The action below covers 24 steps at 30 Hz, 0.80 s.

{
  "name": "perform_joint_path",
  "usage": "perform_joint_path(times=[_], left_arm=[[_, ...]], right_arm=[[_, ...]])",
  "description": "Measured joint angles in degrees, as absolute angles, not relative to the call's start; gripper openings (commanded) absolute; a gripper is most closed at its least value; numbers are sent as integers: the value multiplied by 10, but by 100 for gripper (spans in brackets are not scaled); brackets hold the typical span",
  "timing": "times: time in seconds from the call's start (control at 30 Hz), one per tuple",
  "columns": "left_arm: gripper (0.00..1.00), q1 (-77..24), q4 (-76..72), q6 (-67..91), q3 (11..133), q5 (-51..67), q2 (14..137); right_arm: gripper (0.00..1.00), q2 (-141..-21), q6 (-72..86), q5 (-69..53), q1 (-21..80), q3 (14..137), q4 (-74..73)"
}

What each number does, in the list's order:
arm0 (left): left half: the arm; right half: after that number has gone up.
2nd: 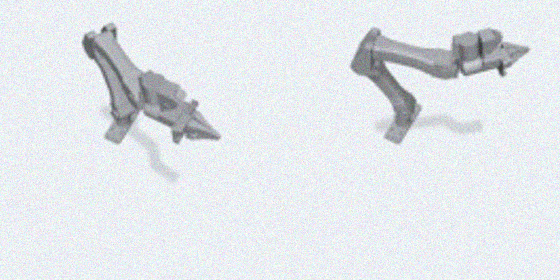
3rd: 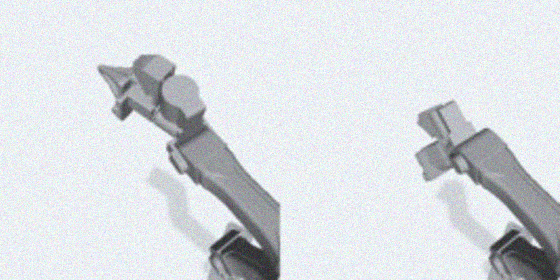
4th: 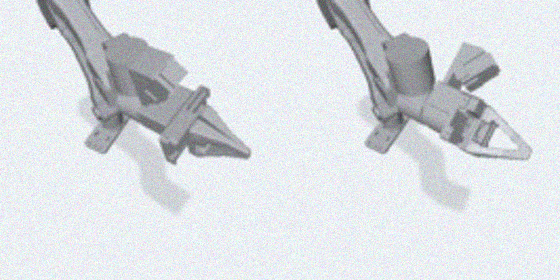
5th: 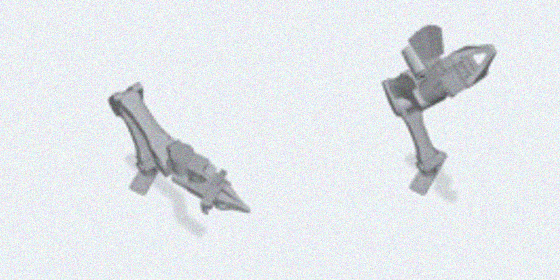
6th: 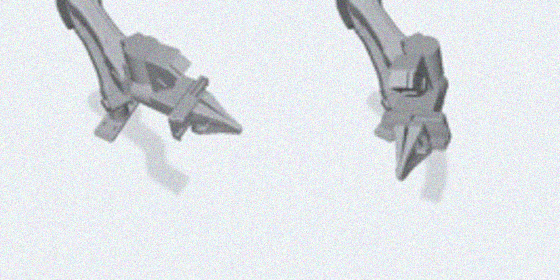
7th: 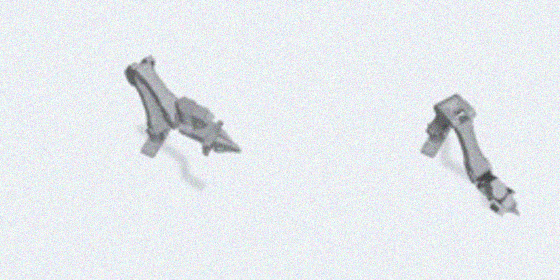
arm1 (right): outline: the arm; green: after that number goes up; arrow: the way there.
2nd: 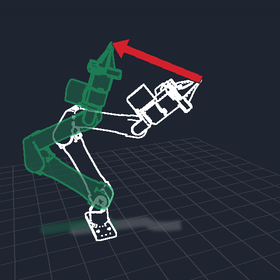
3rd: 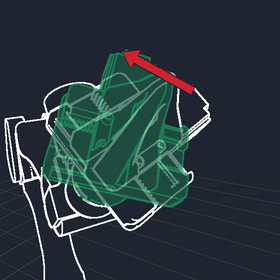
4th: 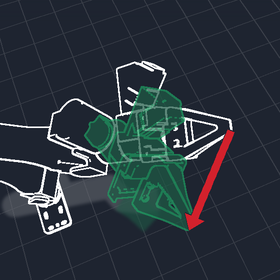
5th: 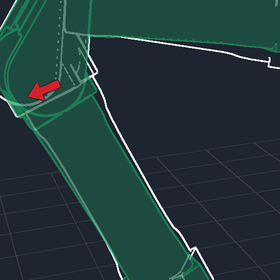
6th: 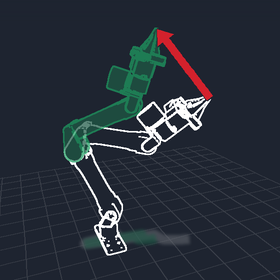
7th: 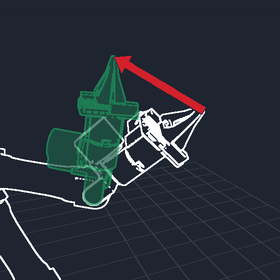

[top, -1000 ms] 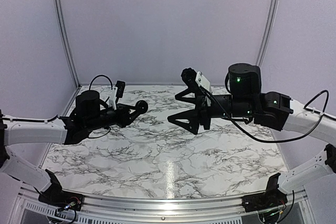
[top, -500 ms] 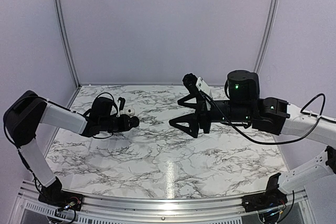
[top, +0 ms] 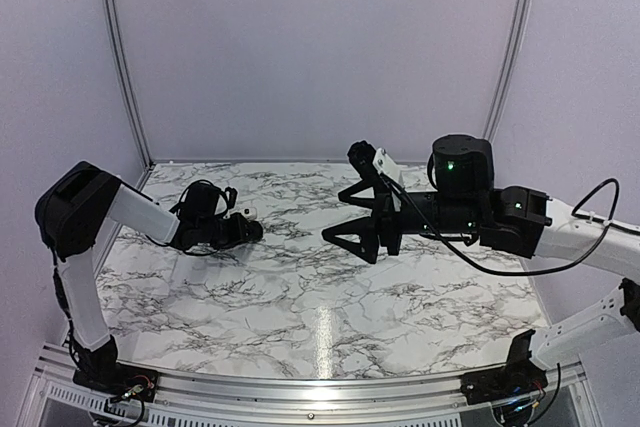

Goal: Insert the wireless bluetooth earbuds into the charging case
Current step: Place the charging case with the earbuds at the center of the board.

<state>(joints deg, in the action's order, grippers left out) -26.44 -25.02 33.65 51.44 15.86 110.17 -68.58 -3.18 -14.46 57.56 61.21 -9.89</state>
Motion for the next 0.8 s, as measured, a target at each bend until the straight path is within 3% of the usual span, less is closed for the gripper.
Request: perform_joint_path(times=[0.57,0.67,0.77,0.8], left_arm=[[61,-252,-171,334,566,119,1112],[72,-251,-145,327,565,98,1098],[97,-250,-109,317,564,74,1079],[99,-250,-96,312,563,68,1071]], right_arm=[[90,-685,-32,-144,576,606,-101],[90,-684,-33,-142,576,606,-102],[90,-681,-33,-138,575,606,-102],[91,-678,-32,-138,574,604,-102]])
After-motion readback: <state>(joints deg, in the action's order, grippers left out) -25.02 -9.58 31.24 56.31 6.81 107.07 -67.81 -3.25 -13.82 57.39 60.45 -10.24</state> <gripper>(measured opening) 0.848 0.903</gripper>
